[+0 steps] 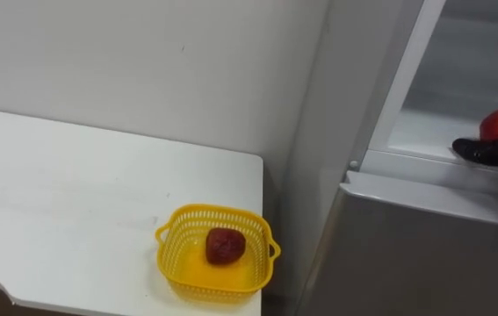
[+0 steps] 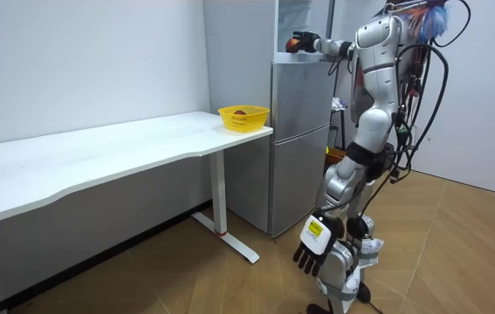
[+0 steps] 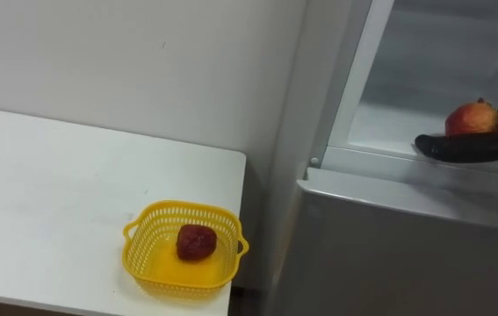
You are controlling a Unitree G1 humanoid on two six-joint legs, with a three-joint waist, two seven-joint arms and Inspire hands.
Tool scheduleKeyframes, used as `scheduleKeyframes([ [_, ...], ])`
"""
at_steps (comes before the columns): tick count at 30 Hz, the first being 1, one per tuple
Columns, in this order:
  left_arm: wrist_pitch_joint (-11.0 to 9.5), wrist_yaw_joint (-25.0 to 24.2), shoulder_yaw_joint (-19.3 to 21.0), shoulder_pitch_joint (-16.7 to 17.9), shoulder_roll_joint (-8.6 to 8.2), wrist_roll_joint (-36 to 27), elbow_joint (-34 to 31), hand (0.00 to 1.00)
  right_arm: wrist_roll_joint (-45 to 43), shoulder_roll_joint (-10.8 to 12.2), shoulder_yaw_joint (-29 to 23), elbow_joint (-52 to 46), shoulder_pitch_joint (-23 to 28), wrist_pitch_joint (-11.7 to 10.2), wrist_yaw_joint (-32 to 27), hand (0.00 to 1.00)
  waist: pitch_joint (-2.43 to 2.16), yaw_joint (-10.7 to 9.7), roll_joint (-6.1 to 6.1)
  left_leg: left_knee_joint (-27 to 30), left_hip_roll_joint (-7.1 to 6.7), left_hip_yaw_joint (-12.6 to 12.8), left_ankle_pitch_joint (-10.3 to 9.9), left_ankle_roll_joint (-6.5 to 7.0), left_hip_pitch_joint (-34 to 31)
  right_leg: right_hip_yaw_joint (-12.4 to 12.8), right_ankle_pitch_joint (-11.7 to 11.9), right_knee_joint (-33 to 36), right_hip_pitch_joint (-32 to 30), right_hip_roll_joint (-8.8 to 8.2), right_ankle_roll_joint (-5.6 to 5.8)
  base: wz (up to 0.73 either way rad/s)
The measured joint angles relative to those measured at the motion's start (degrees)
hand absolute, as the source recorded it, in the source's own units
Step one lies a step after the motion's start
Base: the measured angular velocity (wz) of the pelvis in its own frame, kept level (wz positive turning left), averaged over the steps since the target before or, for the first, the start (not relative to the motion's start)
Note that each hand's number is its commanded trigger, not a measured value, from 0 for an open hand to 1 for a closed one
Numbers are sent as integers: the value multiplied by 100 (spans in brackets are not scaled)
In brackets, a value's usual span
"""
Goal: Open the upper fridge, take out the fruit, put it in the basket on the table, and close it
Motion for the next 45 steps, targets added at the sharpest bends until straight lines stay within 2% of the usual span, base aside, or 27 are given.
scheduleKeyframes([
  [15, -1, -14, 6, -13, 3, -5, -1, 0, -9, -43, 1, 291, -38, -4, 67, 0, -9, 23, -57, 18, -8, -107, 2, -5, -54, -55, 0, 1, 2, -3, 0, 2],
  [16, -1, -14, 6, -23, 3, -6, -1, 0, 2, -64, 1, 339, -45, -6, 72, 14, -8, 23, -61, 23, -8, -107, 2, -5, -54, -55, 0, 1, 2, -4, 0, 0],
  [17, -11, -15, 6, -27, 3, -6, 0, 0, 5, -89, 1, 432, -88, -6, 102, 83, -6, 32, -65, 28, -8, -106, 2, -5, -54, -55, 0, 1, 2, -5, 0, 0],
  [18, -12, -16, 6, -26, 3, -6, 0, 0, 5, -90, 3, 463, -119, -6, 119, 100, -3, 31, -64, 27, -8, -106, 2, -5, -54, -55, 0, 1, 2, -5, 0, 0],
  [29, -11, -84, -3, -17, 1, -40, 1, 0, -416, -147, 220, 485, -256, -1, 340, 100, 5, 19, -73, 41, -10, -97, 2, -5, -87, -64, 0, -6, -22, -7, 0, 0],
  [45, -29, -96, 0, -38, 8, -44, -2, 0, -280, -154, 230, 387, -256, 0, 353, 100, 10, 30, -64, 36, -10, -94, 2, -5, -92, -57, 0, -7, -27, -6, 0, 0],
])
